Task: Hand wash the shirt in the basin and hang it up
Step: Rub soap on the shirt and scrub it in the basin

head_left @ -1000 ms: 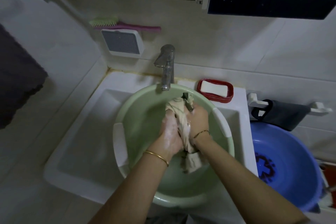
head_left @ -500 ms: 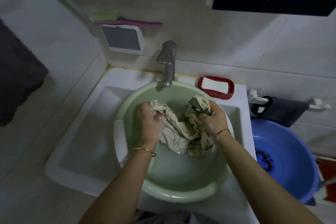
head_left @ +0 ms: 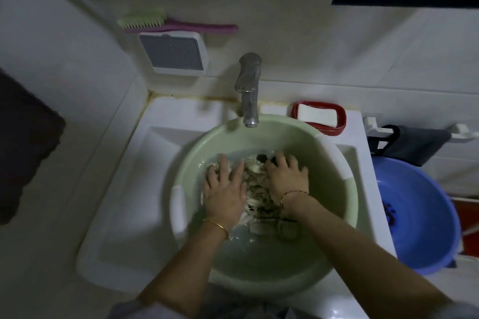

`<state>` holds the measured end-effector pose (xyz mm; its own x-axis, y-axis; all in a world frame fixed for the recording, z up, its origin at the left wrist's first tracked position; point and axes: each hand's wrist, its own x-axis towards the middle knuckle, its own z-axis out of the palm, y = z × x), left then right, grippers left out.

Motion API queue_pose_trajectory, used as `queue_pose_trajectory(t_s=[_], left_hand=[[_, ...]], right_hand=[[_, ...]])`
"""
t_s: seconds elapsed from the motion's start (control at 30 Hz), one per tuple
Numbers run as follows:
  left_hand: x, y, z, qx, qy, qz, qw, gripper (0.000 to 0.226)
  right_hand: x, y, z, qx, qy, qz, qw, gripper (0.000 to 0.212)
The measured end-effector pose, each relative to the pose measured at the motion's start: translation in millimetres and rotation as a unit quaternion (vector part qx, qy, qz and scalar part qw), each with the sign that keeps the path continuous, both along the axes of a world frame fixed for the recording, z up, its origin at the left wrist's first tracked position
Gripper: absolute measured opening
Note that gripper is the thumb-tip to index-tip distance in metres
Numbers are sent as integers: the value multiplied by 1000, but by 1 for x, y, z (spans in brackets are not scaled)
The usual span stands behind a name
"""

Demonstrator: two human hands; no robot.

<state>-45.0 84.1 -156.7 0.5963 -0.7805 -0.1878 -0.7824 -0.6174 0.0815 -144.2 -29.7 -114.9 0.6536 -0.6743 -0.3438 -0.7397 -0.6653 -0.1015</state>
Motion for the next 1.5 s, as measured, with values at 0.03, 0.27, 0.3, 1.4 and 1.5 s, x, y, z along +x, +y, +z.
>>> queue_pose_trajectory(t_s=[0.03,0.27,0.3,1.4,1.5], left_hand=[[-1,-4,-1,7,21,-11,1000,56],[6,-5,-16,154,39,-169,973,61],[6,-6,-14,182,42,-188,964,55],[24,-31,14,-263,672,462,516,61],[12,-32,30,-224,667,410,581,36]], right_hand=[[3,1,-8,13,-9,8,1000,57],[-8,8,-52,-12,69,125,990,65],[-9,7,-53,-18,86,125,988,66],[17,56,31,156,-278,-210,924,36],[31,63,40,114,-263,-179,941,47]])
